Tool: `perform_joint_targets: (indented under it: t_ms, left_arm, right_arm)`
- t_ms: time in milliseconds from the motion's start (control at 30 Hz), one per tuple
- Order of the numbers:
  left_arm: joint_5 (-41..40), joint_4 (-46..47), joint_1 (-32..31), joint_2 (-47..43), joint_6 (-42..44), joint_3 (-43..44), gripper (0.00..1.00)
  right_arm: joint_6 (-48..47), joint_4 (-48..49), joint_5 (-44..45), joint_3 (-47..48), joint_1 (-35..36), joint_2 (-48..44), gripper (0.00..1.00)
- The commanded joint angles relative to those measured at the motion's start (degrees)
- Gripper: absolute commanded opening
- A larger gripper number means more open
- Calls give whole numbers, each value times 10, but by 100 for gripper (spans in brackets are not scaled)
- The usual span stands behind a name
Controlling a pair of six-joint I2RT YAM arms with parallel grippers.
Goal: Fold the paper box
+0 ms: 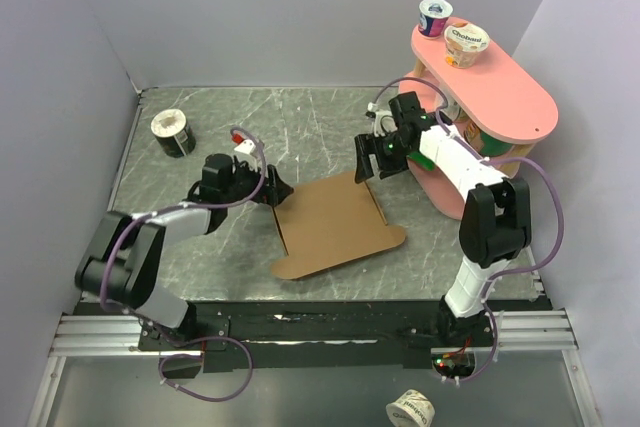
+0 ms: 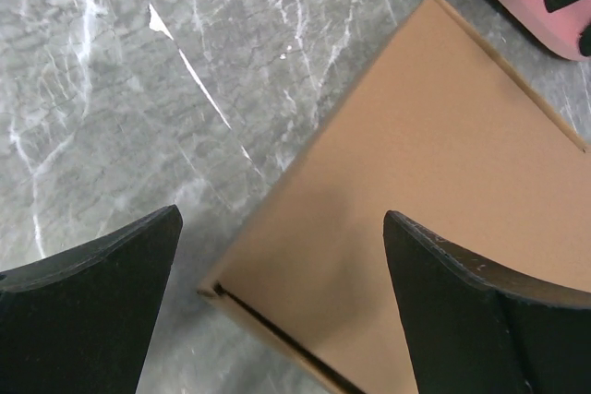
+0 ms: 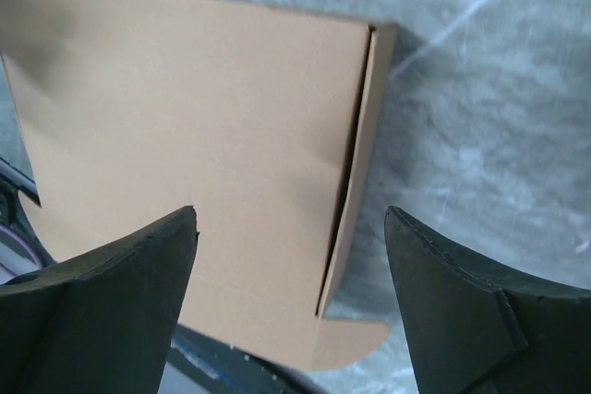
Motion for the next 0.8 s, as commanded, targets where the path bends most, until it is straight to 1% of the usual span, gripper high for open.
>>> perform_joint_targets:
  t_ms: [0, 67, 133, 167, 267, 333, 367, 400, 433, 500, 533, 567, 633, 667, 767]
  left_arm:
    - [59, 55, 6, 57, -10, 45, 98]
    - [57, 56, 7, 88, -5, 63, 99]
    - [70, 51, 8, 115, 0, 82, 94]
    - [80, 48, 10, 124, 3, 87, 87]
    - [98, 28, 11, 146, 12, 99, 74]
    - [103, 31, 12, 153, 15, 92, 70]
    - [105, 32, 13, 157, 15, 91, 63]
    - [108, 29, 12, 161, 16, 92, 61]
    - [111, 24, 12, 171, 19, 95, 59]
    - [109, 20, 13, 179, 21, 99, 55]
    - [106, 19, 13, 188, 23, 104, 54]
    - [102, 10, 14, 194, 26, 107, 50]
    - [102, 1, 18, 210, 29, 121, 48]
    - [109, -4, 22, 215, 28, 126, 46]
    - [108, -22, 26, 237, 26, 151, 44]
  right_arm:
    - [-13, 58, -31, -10, -3, -16, 89]
    - [-14, 80, -35, -36, -2, -27, 89]
    - [-15, 87, -37, -51, -2, -45, 89]
    - [-15, 91, -38, -65, -2, -51, 89]
    - [-6, 107, -35, -98, -2, -80, 89]
    - [3, 132, -39, -120, 1, -117, 88]
    - [4, 141, -40, -145, 6, -133, 88]
    - [3, 149, -39, -154, 10, -167, 88]
    - [-4, 159, -31, -164, 34, -184, 88]
    - [-25, 170, 16, -193, 74, -238, 89]
    - [-52, 189, 38, -207, 98, -258, 90]
    - [-64, 203, 89, -241, 154, -296, 90]
    - [-96, 240, 113, -285, 199, -335, 91]
    - [-101, 282, 124, -331, 233, -372, 91]
    - [-115, 342, 130, -391, 289, -435, 92]
